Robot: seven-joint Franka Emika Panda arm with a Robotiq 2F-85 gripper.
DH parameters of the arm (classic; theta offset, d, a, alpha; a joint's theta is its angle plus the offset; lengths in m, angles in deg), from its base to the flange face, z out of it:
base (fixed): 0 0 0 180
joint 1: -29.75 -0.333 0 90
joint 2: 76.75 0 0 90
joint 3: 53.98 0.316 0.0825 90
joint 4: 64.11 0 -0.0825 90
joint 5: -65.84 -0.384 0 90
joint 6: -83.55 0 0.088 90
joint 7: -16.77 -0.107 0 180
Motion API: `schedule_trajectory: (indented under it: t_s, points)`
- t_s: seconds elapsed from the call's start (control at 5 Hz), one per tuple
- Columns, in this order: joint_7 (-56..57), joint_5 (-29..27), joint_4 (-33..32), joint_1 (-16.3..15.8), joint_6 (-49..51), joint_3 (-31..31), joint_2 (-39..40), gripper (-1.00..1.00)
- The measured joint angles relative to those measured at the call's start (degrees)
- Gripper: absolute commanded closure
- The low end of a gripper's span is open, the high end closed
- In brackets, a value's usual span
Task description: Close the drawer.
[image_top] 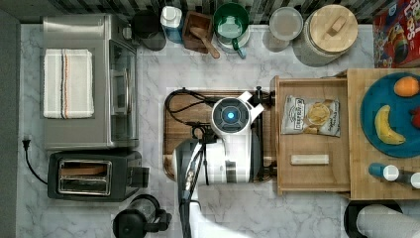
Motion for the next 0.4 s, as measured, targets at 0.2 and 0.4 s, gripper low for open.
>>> schedule_trajectory:
  t_s: [0.2, 0.4]
  points:
    - [3.78, -0.14, 0.00, 1.85, -1.04, 0.29, 2.56, 1.00]
    - [6.01, -1.41, -0.11, 2.48, -1.04, -1.06, 4.22, 1.00]
